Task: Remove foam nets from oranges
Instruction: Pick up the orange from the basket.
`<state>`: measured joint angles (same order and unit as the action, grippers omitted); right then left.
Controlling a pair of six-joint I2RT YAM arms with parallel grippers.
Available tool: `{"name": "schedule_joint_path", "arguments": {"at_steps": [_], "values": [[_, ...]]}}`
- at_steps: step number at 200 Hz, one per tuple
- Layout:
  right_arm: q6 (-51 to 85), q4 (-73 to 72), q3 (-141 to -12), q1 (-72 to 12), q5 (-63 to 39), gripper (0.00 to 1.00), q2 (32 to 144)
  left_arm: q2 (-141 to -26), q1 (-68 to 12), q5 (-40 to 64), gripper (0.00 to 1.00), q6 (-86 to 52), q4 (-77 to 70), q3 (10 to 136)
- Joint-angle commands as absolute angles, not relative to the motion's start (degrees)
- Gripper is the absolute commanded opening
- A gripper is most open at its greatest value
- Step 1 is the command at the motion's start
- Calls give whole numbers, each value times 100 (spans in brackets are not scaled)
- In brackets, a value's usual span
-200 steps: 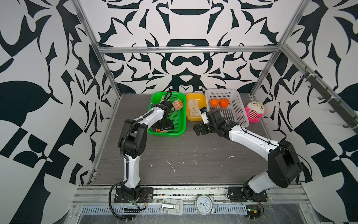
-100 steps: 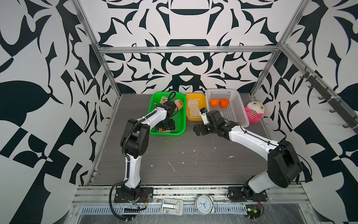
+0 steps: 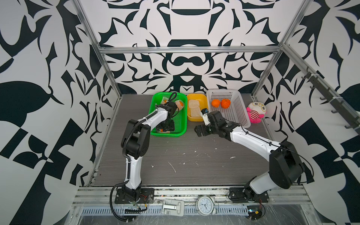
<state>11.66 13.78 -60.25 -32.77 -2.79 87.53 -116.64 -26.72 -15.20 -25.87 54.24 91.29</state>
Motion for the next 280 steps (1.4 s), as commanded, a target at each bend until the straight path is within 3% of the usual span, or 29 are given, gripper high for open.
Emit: {"name": "schedule_joint_path", "arguments": {"at_steps": [1, 103, 154, 210, 280], "values": [[1041, 1133, -6047, -3296, -388, 99, 8462, -11412, -2692, -1788, 74, -2463, 5895, 9222], [46, -834, -4967, -3317, -1537, 97, 7747, -10962, -2892, -2102, 68, -2035, 7081, 10109], [-439, -1552, -4160, -3615, -2028, 95, 7277, -10789, -3446, -2330, 67, -2109, 7991, 10649], [-731, -1799, -2995, -4131, -1605, 94, 6292, -10318, -4342, -2314, 66, -2512, 8635, 10539], [-626, -2051, -1935, -4443, -881, 91, 5419, -10328, -5662, -1777, 67, -3194, 8136, 9430]]}}
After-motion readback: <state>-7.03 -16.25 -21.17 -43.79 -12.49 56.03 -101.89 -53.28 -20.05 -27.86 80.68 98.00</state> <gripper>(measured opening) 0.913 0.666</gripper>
